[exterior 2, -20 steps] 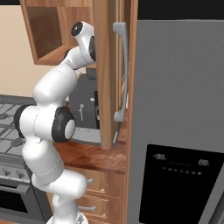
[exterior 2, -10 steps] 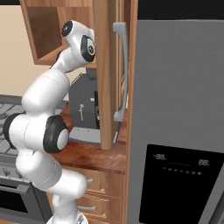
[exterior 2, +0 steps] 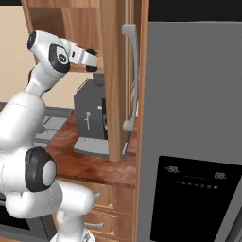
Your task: The dining table condiment station is running low on shaker. Refill the condiment station by opening the cabinet and taking the shaker from the cabinet and placing it on the dining table.
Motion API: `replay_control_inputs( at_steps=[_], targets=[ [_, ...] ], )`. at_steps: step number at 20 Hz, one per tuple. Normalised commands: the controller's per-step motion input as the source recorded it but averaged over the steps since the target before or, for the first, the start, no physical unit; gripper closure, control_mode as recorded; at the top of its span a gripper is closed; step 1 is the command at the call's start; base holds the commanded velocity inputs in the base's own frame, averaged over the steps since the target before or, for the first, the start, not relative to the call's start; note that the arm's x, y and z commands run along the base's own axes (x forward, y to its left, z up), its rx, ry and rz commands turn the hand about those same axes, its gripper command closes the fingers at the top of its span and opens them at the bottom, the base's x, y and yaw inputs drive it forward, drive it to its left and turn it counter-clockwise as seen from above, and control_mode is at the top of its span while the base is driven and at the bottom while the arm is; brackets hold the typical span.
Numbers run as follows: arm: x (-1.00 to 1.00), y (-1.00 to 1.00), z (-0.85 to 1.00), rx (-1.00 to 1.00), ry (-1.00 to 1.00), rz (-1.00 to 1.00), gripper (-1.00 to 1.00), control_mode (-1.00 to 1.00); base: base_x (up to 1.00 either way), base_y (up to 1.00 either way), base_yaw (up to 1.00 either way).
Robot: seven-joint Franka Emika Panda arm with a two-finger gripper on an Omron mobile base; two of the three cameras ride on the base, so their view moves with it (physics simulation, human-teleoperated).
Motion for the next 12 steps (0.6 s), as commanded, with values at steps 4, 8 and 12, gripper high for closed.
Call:
replay_control_inputs(
  at_steps=[4,8,12],
  targets=[
    [-1.00,0.35,0.00,0.06,0.00,-0.04,1.00,-1.00,0.00,0.00,0.00],
    [-0.88,0.27,0.00,0.00,0.00,-0.01,1.00,-1.00,0.00,0.00,0.00],
    [-0.36,0.14,-0.08,0.00,0.00,0.00,1.00,-1.00,0.00,0.00,0.00]
  ],
)
